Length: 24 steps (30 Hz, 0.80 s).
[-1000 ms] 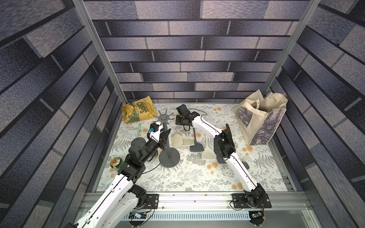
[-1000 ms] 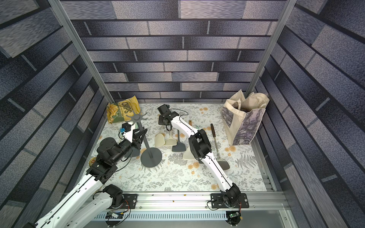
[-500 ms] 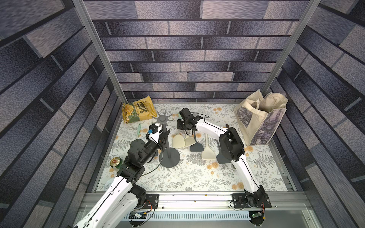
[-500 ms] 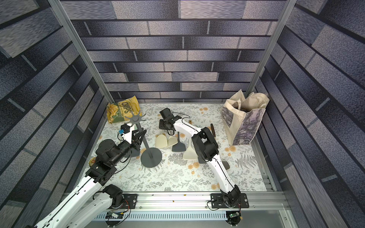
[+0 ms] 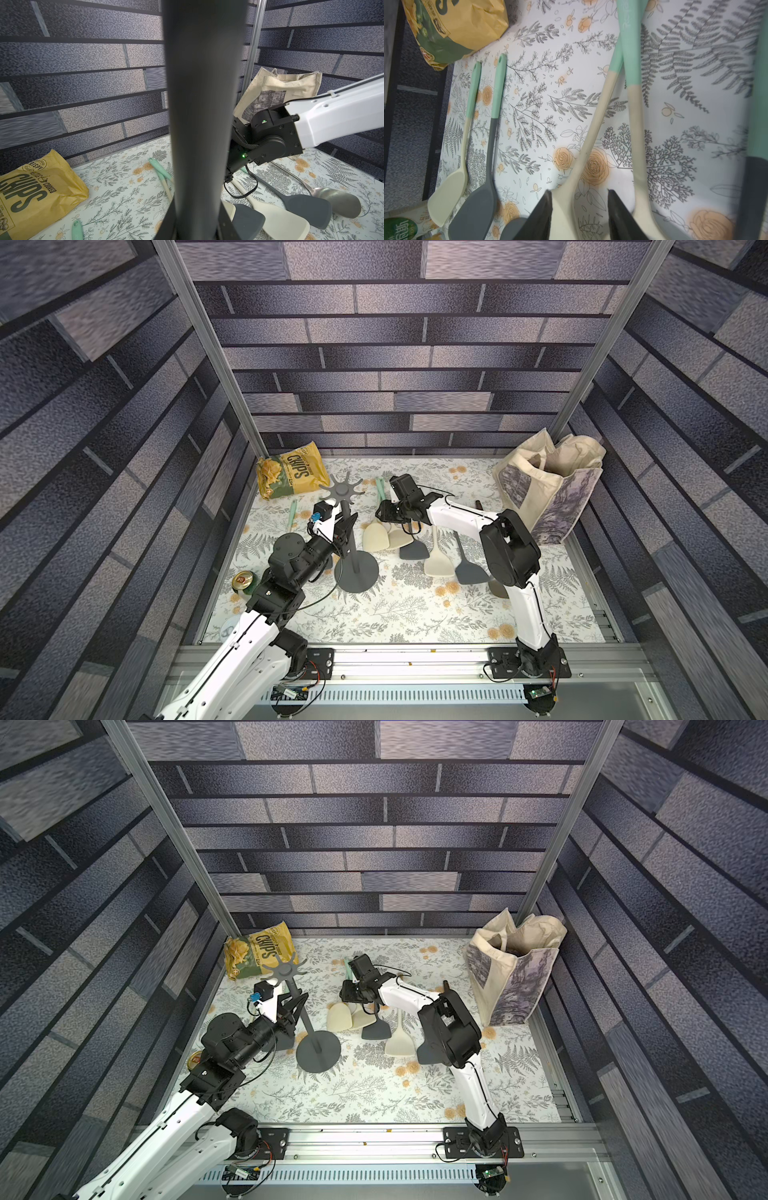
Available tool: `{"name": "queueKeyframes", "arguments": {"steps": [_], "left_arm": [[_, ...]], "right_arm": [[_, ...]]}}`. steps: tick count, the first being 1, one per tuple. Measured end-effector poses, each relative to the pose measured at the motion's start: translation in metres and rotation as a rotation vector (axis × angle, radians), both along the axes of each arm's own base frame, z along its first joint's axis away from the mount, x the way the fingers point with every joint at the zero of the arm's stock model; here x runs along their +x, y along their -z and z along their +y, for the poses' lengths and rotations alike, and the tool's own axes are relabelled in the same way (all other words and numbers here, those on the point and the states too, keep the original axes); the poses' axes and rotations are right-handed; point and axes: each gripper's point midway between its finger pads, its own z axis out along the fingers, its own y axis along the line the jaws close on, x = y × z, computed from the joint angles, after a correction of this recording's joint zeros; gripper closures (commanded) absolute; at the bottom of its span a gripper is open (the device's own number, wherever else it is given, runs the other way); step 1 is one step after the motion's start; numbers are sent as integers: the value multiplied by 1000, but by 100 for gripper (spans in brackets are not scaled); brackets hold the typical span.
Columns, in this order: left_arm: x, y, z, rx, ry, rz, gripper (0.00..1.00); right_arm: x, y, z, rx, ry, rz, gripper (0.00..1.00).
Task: Take the spatula off the kitchen utensil rack
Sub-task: Adjust the spatula at the center of the board.
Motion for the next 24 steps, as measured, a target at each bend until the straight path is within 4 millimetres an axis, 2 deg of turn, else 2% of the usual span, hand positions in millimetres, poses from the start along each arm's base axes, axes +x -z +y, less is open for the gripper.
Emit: {"name": "queueKeyframes", "arguments": {"steps": [5,12,17,21,24], "left_arm": [[0,0,0,0,0,0,85],[0,0,0,0,0,1,85],[0,0,0,1,0,1,85],[0,0,0,0,0,1,86],[0,0,-1,1,3,1,86]], "right_arm": [[-18,13,-5,-1,-49,32,55],[-37,10,-3,34,-110,48,58],[-46,-2,2,58,-149,33,67],[-52,-2,7,54,-173,27,73],[-58,-1,11,47,-194,25,83]]}}
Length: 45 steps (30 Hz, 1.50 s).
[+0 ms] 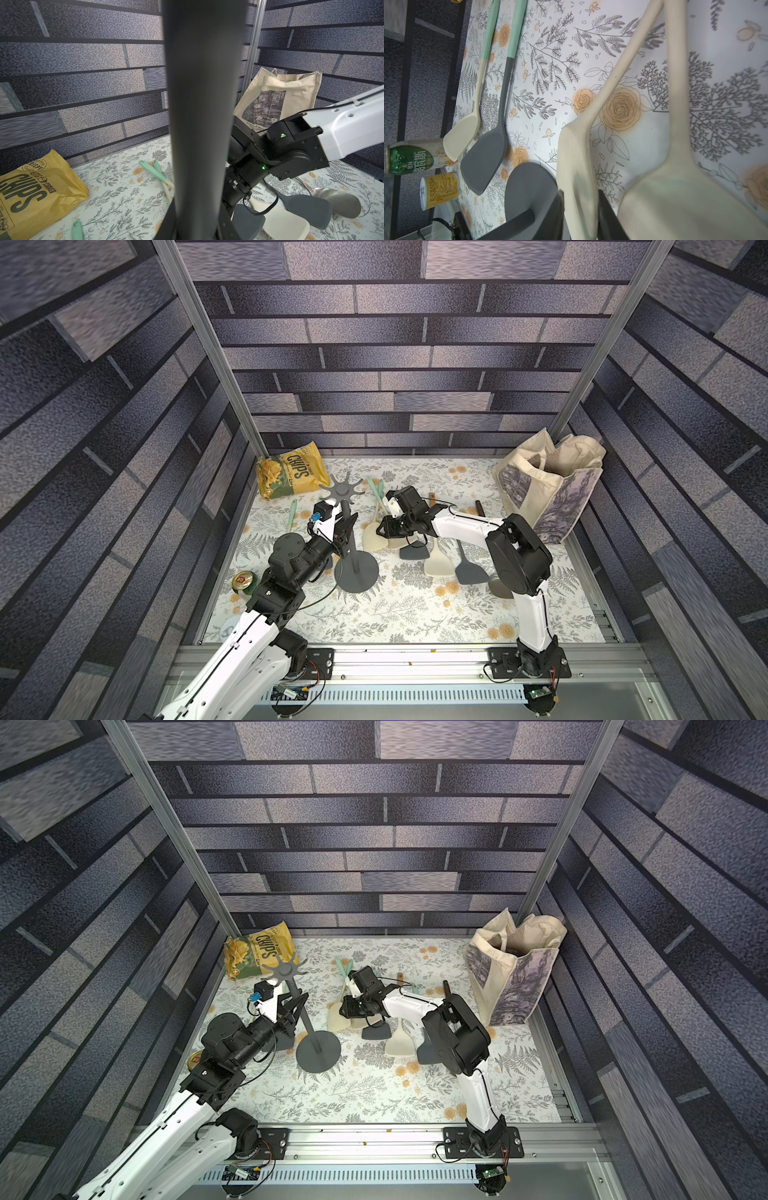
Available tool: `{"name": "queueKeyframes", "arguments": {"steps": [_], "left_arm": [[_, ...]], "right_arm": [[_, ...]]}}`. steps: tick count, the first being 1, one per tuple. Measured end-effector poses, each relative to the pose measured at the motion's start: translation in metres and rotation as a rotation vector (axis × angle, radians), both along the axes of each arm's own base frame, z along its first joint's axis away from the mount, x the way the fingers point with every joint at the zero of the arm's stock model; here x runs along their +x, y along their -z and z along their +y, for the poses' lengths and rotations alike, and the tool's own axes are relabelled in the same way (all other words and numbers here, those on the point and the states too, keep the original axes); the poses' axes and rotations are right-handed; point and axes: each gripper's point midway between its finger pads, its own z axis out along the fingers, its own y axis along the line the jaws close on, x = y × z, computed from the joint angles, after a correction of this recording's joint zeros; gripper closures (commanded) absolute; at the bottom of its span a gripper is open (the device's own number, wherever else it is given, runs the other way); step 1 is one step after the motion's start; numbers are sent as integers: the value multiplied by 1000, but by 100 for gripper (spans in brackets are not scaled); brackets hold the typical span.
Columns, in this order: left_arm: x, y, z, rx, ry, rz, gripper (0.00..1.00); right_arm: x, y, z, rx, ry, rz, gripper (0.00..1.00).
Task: Take the spatula off the kitchen utensil rack
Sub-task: Adjust the spatula at the center of the board.
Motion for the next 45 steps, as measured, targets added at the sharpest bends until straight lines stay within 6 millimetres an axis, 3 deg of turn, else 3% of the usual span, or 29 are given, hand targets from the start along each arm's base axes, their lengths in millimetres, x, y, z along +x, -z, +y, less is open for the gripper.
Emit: {"name": "queueKeyframes", "arguments": {"steps": [4,15,18,23,27,36,39,41,45], "left_arm": [[0,0,0,0,0,0,85],[0,0,0,0,0,0,85],[-1,0,1,0,-2,-1,85],[-1,0,1,0,-3,0,84],[-1,0,1,0,-3,0,81],[-1,11,1,19,-6,33,60],[-1,13,3,25,-15,34,47],[-2,13,5,26,-24,30,31],[-7,14,11,18,-41,16,24]], "right_arm": [[-3,-4,6,-5,-17,-11,89],[0,-47,29,-214,-33,-191,92],[3,-42,27,-313,-27,-242,92],[5,-17,22,-501,-40,-303,92],[5,-17,25,-597,-58,-381,92],[8,-15,21,-722,-76,-474,90],[8,-14,23,-719,-76,-477,90],[9,-13,24,-715,-74,-479,90],[10,-10,26,-712,-73,-481,85]]}}
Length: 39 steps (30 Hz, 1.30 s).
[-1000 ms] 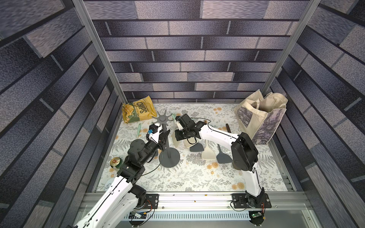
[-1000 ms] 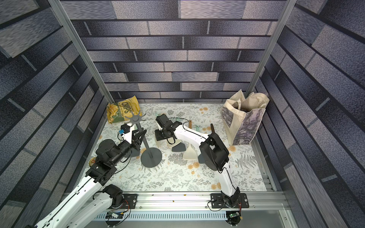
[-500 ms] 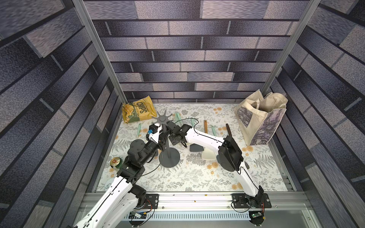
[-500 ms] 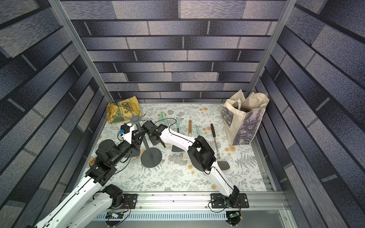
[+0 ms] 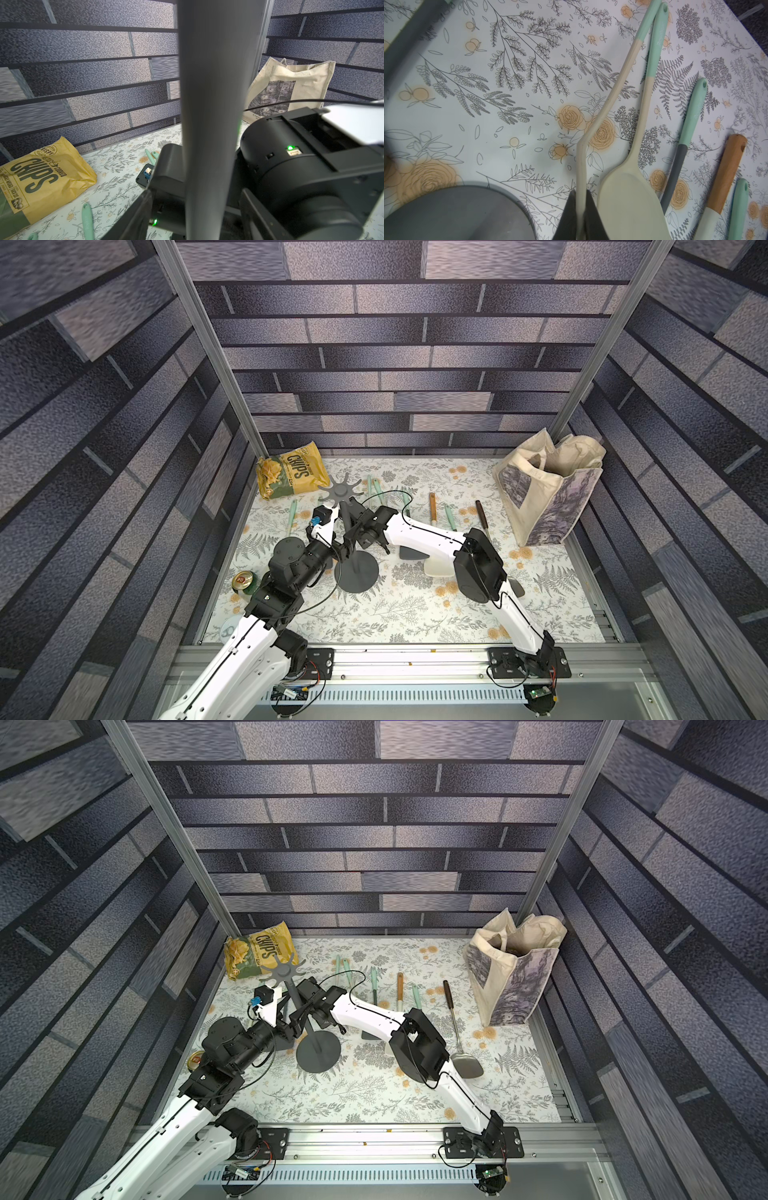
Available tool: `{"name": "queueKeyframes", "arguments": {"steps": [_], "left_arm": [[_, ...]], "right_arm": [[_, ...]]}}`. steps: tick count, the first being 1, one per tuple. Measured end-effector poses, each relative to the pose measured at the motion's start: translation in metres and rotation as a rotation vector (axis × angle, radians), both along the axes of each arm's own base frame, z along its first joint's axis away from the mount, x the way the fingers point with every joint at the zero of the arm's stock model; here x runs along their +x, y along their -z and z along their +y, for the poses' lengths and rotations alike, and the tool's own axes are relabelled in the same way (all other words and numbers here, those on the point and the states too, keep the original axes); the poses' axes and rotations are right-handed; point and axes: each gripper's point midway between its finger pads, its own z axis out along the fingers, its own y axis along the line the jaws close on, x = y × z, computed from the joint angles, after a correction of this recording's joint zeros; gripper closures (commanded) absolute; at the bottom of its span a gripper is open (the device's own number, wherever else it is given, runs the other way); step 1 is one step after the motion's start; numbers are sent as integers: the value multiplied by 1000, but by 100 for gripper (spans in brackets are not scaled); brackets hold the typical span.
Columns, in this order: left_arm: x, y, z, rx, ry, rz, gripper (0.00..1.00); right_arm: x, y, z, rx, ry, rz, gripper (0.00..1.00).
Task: Take the spatula off the kitchen utensil rack
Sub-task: Adjust the spatula at the center of the board.
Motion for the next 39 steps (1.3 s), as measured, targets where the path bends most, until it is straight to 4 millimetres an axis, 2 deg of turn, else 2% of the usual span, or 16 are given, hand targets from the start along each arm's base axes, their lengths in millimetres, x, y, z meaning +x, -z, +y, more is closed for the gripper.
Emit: {"name": "queueKeyframes", "arguments": {"steps": [2,9,12,16,22,25,30,35,39], "left_arm": [[-5,1,2,-4,-2,-8,23],[-24,-11,14,-52,-14,-81,20],[-31,-20,21,-77,-31,-115,20],[-37,-21,28,-98,-55,-135,18],[-41,-17,36,-115,-84,-134,17],[-41,-17,38,-115,-95,-132,16],[-40,-11,46,-121,-140,-130,11],[-38,-2,61,-153,-221,-133,5],[-40,-1,75,-194,-284,-157,3]], "right_arm": [[0,7,0,-12,-2,7,76],[-3,27,-4,-45,0,30,66],[-4,32,1,-20,-9,38,61],[-14,45,6,36,-44,79,54],[-35,27,23,207,-112,154,46],[-40,10,32,279,-138,160,41],[-42,-13,36,341,-156,146,39],[-39,-30,29,382,-148,125,35],[-40,-36,12,390,-131,124,33]]}}
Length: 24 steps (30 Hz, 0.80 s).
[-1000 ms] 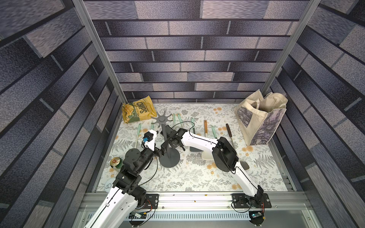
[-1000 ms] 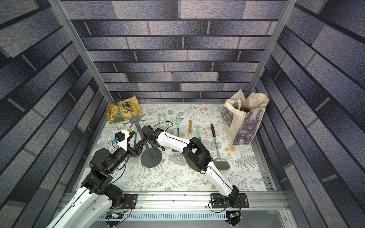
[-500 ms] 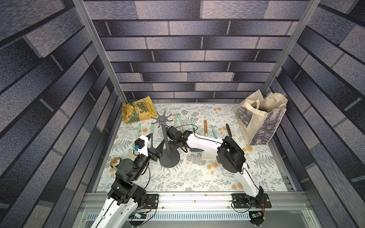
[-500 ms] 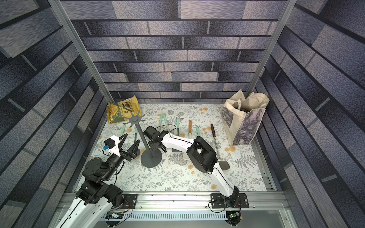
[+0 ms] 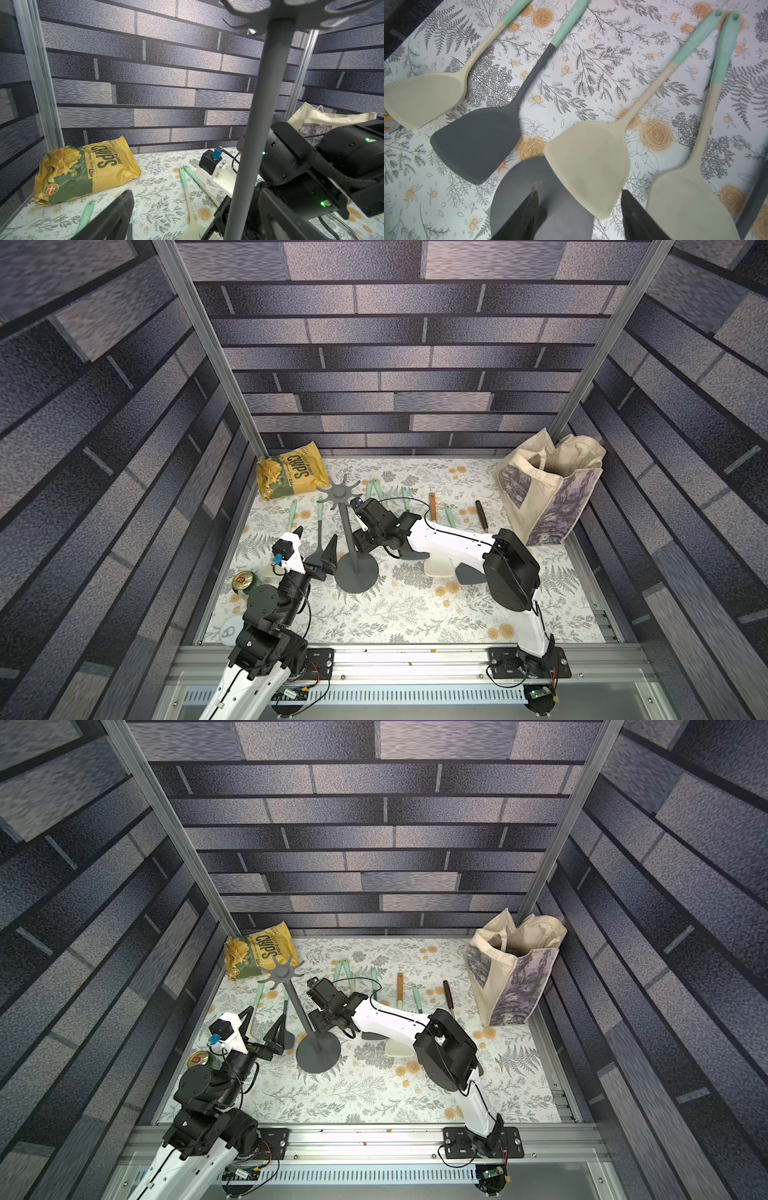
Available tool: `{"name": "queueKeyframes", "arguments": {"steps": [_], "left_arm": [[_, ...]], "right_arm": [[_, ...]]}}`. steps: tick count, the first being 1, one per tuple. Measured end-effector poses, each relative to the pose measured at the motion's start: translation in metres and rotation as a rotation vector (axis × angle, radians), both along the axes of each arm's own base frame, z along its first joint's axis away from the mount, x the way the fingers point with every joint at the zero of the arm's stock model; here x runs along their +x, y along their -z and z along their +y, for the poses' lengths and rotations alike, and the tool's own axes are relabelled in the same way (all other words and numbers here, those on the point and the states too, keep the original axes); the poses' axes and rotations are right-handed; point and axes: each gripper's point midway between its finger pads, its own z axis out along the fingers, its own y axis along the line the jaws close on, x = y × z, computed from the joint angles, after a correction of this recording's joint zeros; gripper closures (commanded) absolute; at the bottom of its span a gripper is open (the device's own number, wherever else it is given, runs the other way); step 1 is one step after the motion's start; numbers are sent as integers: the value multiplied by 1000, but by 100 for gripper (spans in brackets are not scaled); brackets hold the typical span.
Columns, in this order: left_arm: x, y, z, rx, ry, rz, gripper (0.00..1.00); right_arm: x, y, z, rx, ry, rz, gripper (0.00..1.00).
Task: Take the spatula off the kitchen utensil rack
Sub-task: Adjust the spatula at the center of the board, then reset both arms
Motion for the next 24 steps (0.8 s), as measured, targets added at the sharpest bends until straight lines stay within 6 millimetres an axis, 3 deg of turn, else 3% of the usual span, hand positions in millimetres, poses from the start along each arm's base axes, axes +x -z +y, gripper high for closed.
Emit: {"name": "queueKeyframes", "arguments": {"steps": [8,16,19,24], "left_arm": [[3,4,24,-63,-111,5,0],[17,17,46,-93,-230,57,0],[33,36,52,-61,-276,139,0],[56,66,62,-17,-340,258,0]], "right_arm": [[27,-15,-54,21,123,-36,0],[51,-19,-119,16,270,-79,0],[62,-25,-148,14,338,-117,0],[80,-35,-216,-11,486,-218,0]]}}
